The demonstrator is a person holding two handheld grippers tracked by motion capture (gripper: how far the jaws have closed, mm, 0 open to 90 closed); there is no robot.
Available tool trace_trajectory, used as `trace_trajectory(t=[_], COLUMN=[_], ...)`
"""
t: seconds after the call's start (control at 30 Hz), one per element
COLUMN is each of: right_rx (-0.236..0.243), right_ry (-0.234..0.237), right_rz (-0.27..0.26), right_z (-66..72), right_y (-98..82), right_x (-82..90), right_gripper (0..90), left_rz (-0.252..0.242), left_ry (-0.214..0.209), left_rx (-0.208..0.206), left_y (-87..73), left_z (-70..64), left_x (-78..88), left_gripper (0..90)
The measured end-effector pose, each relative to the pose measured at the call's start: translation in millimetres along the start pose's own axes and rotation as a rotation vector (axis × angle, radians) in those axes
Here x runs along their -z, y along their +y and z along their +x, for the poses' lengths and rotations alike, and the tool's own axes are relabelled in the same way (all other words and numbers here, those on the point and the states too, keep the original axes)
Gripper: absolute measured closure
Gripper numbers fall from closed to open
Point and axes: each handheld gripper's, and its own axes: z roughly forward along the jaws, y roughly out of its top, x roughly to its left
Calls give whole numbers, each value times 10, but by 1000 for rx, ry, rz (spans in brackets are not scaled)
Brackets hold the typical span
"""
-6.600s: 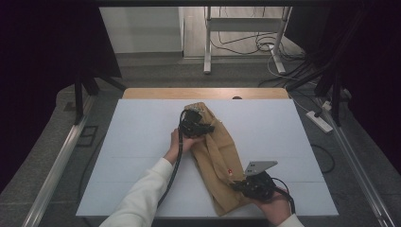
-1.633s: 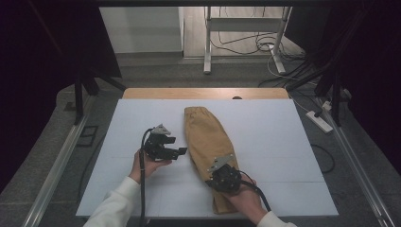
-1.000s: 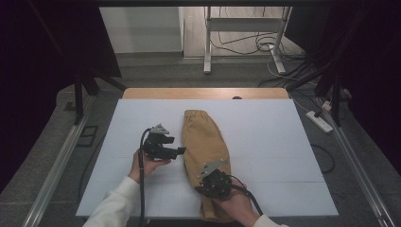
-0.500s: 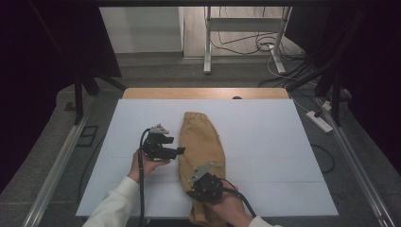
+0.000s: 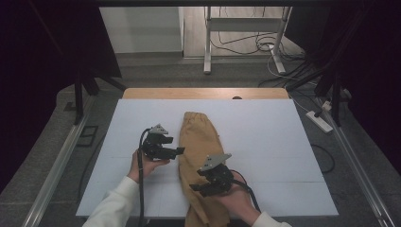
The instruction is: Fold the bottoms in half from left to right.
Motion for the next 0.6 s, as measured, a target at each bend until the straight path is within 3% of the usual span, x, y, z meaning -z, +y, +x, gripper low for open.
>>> trace_trajectory(t=[0.13,0.6], right_rx=[-26,-75], right_ry=[-5,-61], right_rz=[-28,-16], right_z=[-100,-436], right_y=[-8,-99], right_x=[65,93], right_gripper=[395,383], left_rz=[0,2], left_ry=[0,0], left_rx=[-2,2], left_y=[2,-4], left_z=[-3,2], left_x=[-2,-8], left_gripper=[271,270])
